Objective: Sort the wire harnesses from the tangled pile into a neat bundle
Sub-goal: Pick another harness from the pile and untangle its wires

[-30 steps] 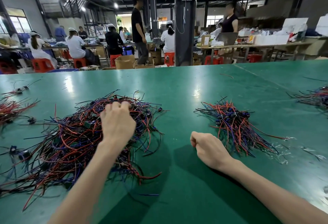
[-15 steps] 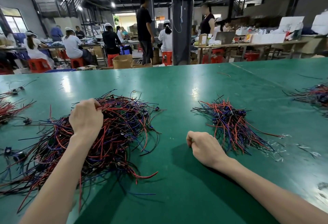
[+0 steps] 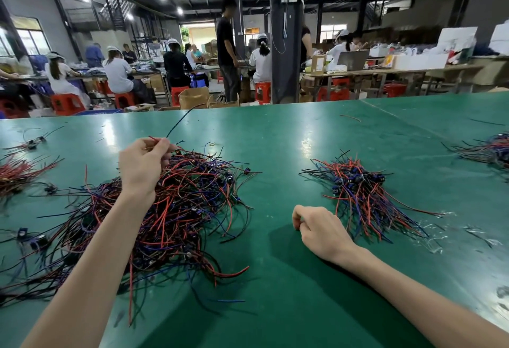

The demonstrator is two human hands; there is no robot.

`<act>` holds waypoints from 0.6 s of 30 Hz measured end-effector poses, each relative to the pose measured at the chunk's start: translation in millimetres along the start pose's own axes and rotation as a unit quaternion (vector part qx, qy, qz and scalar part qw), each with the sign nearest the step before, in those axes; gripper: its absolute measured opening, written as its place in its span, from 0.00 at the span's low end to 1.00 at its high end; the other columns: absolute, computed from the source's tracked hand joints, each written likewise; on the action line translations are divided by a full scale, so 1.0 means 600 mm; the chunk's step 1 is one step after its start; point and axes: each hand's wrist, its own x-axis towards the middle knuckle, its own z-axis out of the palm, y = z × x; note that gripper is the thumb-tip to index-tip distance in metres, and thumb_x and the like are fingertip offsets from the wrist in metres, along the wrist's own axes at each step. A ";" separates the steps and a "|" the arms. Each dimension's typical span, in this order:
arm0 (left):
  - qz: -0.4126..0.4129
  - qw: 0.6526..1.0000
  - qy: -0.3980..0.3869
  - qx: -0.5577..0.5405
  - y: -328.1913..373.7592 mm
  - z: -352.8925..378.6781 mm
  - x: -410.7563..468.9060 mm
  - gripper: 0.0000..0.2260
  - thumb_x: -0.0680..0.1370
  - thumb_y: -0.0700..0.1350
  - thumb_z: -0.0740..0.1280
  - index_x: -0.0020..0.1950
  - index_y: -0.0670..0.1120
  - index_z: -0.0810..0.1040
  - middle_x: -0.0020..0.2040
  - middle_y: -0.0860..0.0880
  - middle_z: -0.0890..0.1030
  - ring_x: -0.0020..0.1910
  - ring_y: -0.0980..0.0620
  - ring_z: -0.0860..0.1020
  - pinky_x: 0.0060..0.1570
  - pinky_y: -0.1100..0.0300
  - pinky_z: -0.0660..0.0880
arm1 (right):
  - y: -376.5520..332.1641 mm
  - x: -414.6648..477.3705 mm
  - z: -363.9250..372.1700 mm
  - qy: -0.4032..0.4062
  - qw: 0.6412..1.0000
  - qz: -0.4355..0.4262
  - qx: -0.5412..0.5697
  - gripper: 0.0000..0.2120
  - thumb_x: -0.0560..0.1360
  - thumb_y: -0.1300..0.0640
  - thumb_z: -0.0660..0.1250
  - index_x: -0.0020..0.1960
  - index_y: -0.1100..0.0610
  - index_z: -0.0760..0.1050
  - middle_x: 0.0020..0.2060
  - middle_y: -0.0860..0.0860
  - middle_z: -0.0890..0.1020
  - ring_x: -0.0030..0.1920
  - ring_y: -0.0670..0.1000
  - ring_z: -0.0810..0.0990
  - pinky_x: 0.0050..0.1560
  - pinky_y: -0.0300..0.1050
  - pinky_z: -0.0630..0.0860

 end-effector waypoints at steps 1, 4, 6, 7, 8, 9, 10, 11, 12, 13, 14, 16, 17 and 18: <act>-0.009 1.000 -0.014 -0.024 0.000 0.005 -0.007 0.04 0.79 0.39 0.65 0.48 0.40 0.78 0.39 0.50 0.81 0.35 0.58 0.76 0.37 0.68 0.74 | 0.000 0.000 0.000 0.001 1.000 -0.001 0.000 0.10 0.70 0.67 0.57 0.40 0.52 0.70 0.39 0.50 0.80 0.42 0.56 0.76 0.39 0.45 0.69; -0.007 0.996 -0.037 -0.083 0.001 0.018 -0.026 0.04 0.79 0.38 0.64 0.46 0.43 0.77 0.41 0.50 0.82 0.37 0.61 0.78 0.41 0.69 0.76 | -0.001 -0.001 -0.001 0.001 1.000 -0.002 0.002 0.11 0.70 0.67 0.57 0.40 0.52 0.70 0.39 0.50 0.79 0.41 0.56 0.75 0.40 0.45 0.69; -0.013 0.991 -0.051 -0.123 0.003 0.027 -0.034 0.04 0.79 0.36 0.63 0.47 0.43 0.77 0.43 0.48 0.82 0.38 0.61 0.79 0.43 0.68 0.77 | -0.001 -0.001 -0.001 0.002 1.000 -0.001 0.003 0.11 0.70 0.67 0.57 0.40 0.52 0.69 0.37 0.49 0.78 0.40 0.55 0.74 0.39 0.45 0.68; -0.019 0.988 -0.061 -0.139 0.004 0.031 -0.037 0.05 0.79 0.36 0.63 0.48 0.43 0.77 0.43 0.48 0.82 0.38 0.60 0.79 0.43 0.68 0.77 | -0.001 -0.001 -0.001 0.002 1.000 -0.001 0.003 0.10 0.70 0.67 0.57 0.40 0.52 0.70 0.37 0.49 0.78 0.40 0.55 0.74 0.38 0.45 0.68; -0.024 0.986 -0.072 -0.146 0.004 0.035 -0.041 0.05 0.78 0.35 0.64 0.48 0.44 0.77 0.43 0.47 0.82 0.38 0.59 0.79 0.43 0.68 0.78 | -0.001 0.000 -0.001 0.003 1.000 0.000 0.002 0.10 0.70 0.67 0.57 0.40 0.52 0.70 0.37 0.49 0.78 0.40 0.55 0.74 0.38 0.45 0.69; -0.027 0.985 -0.083 -0.147 0.002 0.040 -0.046 0.05 0.78 0.35 0.64 0.48 0.44 0.77 0.43 0.47 0.82 0.39 0.58 0.80 0.43 0.67 0.78 | -0.001 0.000 -0.001 0.003 1.000 0.000 0.001 0.10 0.70 0.67 0.57 0.40 0.52 0.70 0.38 0.49 0.79 0.40 0.55 0.75 0.39 0.45 0.69; -0.027 0.985 -0.093 -0.142 -0.001 0.045 -0.051 0.06 0.77 0.34 0.64 0.48 0.44 0.77 0.44 0.46 0.83 0.39 0.57 0.80 0.42 0.67 0.78 | -0.001 0.000 -0.001 0.002 1.000 -0.001 0.001 0.10 0.70 0.67 0.57 0.40 0.52 0.70 0.38 0.49 0.79 0.41 0.55 0.75 0.39 0.45 0.69; -0.026 0.985 -0.103 -0.134 -0.005 0.049 -0.057 0.06 0.77 0.34 0.65 0.48 0.44 0.78 0.44 0.46 0.83 0.40 0.56 0.81 0.42 0.67 0.78 | -0.001 0.000 -0.001 0.000 1.000 -0.003 0.001 0.10 0.70 0.67 0.57 0.40 0.52 0.70 0.38 0.49 0.79 0.41 0.55 0.75 0.38 0.45 0.68; -0.024 0.986 -0.113 -0.121 -0.011 0.053 -0.062 0.07 0.76 0.33 0.65 0.49 0.44 0.78 0.44 0.46 0.83 0.41 0.56 0.81 0.43 0.67 0.78 | -0.001 0.000 -0.001 -0.002 1.000 -0.004 0.001 0.10 0.70 0.67 0.57 0.40 0.52 0.69 0.37 0.49 0.78 0.41 0.55 0.75 0.38 0.45 0.68; -0.020 0.986 -0.127 -0.106 -0.018 0.056 -0.066 0.07 0.76 0.33 0.65 0.50 0.43 0.79 0.45 0.46 0.84 0.42 0.55 0.82 0.43 0.67 0.78 | -0.001 0.000 -0.001 -0.003 1.000 -0.004 0.001 0.10 0.70 0.67 0.57 0.40 0.52 0.69 0.37 0.48 0.77 0.41 0.55 0.75 0.38 0.45 0.68; -0.016 0.985 -0.143 -0.091 -0.025 0.059 -0.069 0.08 0.76 0.32 0.65 0.52 0.42 0.79 0.45 0.46 0.84 0.42 0.56 0.82 0.44 0.68 0.77 | -0.002 0.000 -0.001 -0.005 1.000 -0.004 0.001 0.10 0.70 0.67 0.57 0.40 0.52 0.69 0.37 0.48 0.77 0.41 0.55 0.75 0.39 0.45 0.69; -0.018 0.982 -0.179 -0.057 -0.038 0.062 -0.072 0.11 0.76 0.30 0.64 0.55 0.42 0.79 0.45 0.47 0.84 0.41 0.58 0.82 0.44 0.69 0.77 | -0.002 0.001 -0.002 -0.006 1.000 0.000 0.002 0.10 0.71 0.67 0.57 0.40 0.52 0.69 0.38 0.49 0.78 0.41 0.56 0.75 0.39 0.46 0.69; -0.025 0.979 -0.198 -0.033 -0.043 0.064 -0.072 0.13 0.77 0.29 0.63 0.56 0.44 0.79 0.46 0.47 0.84 0.40 0.58 0.82 0.44 0.70 0.77 | -0.002 0.002 -0.002 -0.007 1.000 0.002 0.002 0.10 0.71 0.67 0.57 0.40 0.52 0.69 0.38 0.50 0.78 0.41 0.56 0.75 0.39 0.46 0.69; -0.037 0.976 -0.214 -0.007 -0.048 0.064 -0.072 0.16 0.77 0.29 0.62 0.56 0.46 0.79 0.47 0.48 0.83 0.39 0.58 0.82 0.43 0.70 0.76 | -0.002 0.002 -0.003 -0.008 1.000 0.003 0.001 0.10 0.70 0.67 0.57 0.40 0.52 0.69 0.38 0.50 0.78 0.42 0.56 0.75 0.39 0.46 0.69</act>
